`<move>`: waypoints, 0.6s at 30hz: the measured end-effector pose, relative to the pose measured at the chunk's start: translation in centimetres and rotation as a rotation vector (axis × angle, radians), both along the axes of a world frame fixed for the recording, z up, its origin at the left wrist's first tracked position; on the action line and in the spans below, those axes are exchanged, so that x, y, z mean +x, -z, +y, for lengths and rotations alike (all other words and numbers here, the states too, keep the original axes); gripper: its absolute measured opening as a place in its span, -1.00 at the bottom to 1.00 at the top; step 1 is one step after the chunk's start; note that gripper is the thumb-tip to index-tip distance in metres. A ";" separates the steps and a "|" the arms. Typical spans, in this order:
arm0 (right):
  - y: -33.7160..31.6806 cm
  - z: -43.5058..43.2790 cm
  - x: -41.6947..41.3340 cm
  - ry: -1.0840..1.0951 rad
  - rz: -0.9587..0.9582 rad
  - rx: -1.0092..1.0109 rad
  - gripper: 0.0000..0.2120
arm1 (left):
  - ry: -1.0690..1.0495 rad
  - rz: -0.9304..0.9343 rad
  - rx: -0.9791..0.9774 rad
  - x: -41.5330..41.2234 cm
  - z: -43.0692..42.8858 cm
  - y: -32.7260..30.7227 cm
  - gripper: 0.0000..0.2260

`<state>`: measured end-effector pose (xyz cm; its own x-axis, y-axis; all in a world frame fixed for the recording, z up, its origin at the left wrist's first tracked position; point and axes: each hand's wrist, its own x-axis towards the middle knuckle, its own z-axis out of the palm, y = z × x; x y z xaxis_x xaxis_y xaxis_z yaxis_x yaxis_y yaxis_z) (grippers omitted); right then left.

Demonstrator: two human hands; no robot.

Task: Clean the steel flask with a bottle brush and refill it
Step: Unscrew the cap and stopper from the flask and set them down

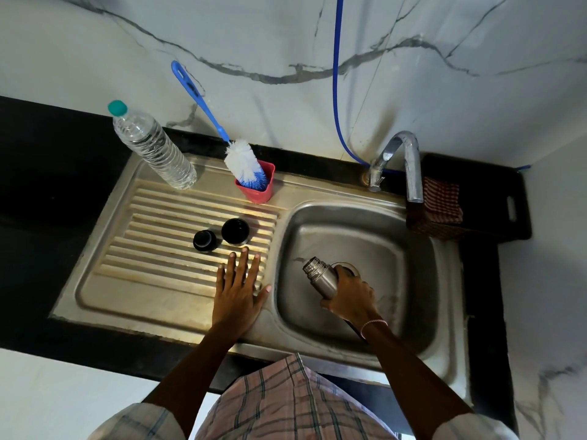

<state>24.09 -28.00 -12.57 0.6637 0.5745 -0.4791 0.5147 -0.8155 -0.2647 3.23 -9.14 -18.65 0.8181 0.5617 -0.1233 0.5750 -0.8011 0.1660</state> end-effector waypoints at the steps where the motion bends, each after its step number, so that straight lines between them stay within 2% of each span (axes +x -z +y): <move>1: 0.0 0.0 0.0 0.000 0.003 0.000 -0.22 | 0.001 0.000 0.003 0.0 0.0 0.0 -0.29; 18: -0.5 0.1 0.0 -0.004 0.000 -0.012 -0.22 | 0.009 0.007 0.005 -0.1 0.1 0.1 -0.29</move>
<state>24.11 -27.85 -12.07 0.6614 0.5712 -0.4861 0.5178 -0.8166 -0.2550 3.13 -9.04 -18.78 0.8224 0.5547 -0.1261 0.5687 -0.8071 0.1586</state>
